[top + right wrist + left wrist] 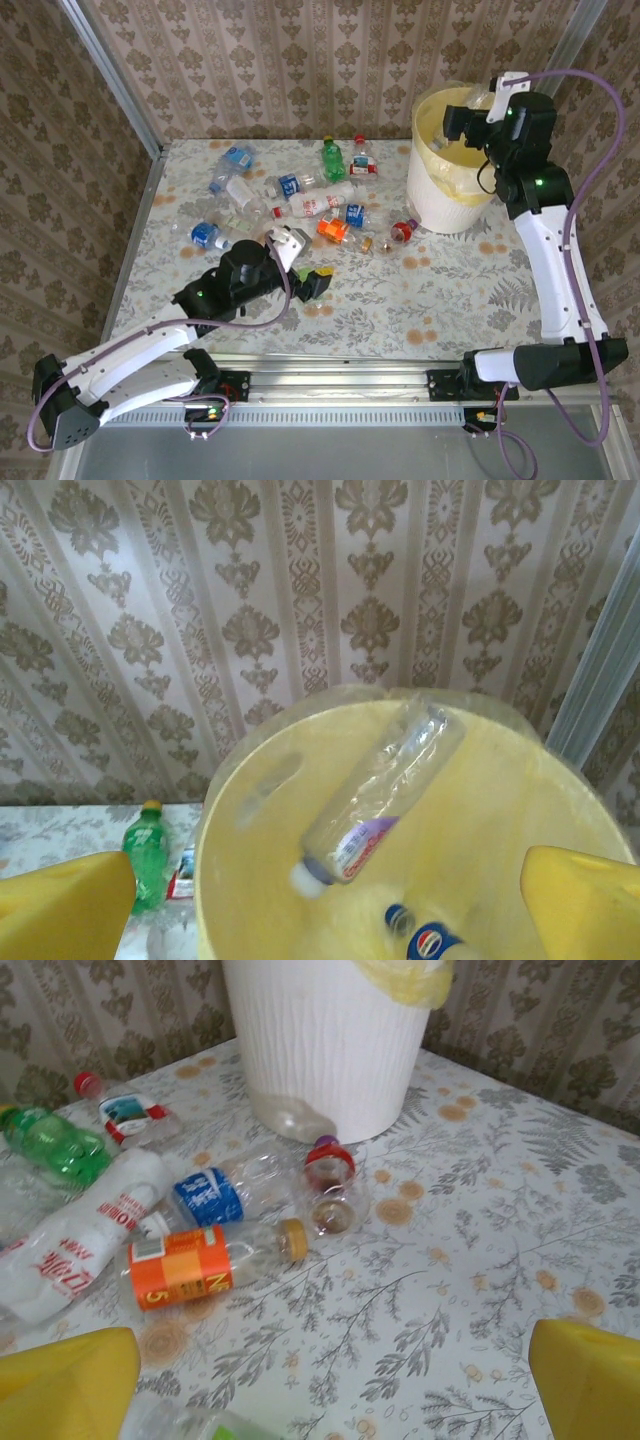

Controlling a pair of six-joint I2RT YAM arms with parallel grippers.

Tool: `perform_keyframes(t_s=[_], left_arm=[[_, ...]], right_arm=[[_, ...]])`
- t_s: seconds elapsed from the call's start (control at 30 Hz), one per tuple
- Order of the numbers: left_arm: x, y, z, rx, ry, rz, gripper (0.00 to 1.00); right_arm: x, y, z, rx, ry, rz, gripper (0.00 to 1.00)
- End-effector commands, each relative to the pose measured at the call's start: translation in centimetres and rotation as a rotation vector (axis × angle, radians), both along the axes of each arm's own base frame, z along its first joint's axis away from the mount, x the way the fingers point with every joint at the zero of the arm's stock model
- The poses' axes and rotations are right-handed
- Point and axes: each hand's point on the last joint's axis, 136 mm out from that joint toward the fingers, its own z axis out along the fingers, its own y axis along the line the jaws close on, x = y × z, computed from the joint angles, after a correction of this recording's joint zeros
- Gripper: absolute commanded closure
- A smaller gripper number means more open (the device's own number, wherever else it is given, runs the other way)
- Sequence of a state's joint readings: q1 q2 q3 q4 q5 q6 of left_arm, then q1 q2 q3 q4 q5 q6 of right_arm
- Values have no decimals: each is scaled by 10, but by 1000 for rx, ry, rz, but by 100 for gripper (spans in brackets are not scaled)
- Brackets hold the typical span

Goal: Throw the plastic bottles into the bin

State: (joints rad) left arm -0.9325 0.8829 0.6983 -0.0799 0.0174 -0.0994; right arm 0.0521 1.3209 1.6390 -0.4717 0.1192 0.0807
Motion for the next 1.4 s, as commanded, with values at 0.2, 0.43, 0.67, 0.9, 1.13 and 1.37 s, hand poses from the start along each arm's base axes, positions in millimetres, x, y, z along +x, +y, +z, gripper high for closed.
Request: perform_keyframes(t_s=[0.2,0.43,0.67,0.9,1.13,1.37], left_arm=[[27,46,-50,33,243,274,0],[38,64,-97,159,427,403,0],[49,56,-123,219,548,439,0],[67,34,-135,208,637,428,0],[75,29,-171,325,744,470,1],[66,42,-203,464,793,517,5]], right_arm=[[-56,25,3,117,10,136,0],[-78,57,-30,256,105,291,0],[-99,87,-78,334,220,416,0],[-117,110,-128,312,350,489,0],[-129,125,-153,287,411,527,0],[-133,126,-158,278,414,533,0]])
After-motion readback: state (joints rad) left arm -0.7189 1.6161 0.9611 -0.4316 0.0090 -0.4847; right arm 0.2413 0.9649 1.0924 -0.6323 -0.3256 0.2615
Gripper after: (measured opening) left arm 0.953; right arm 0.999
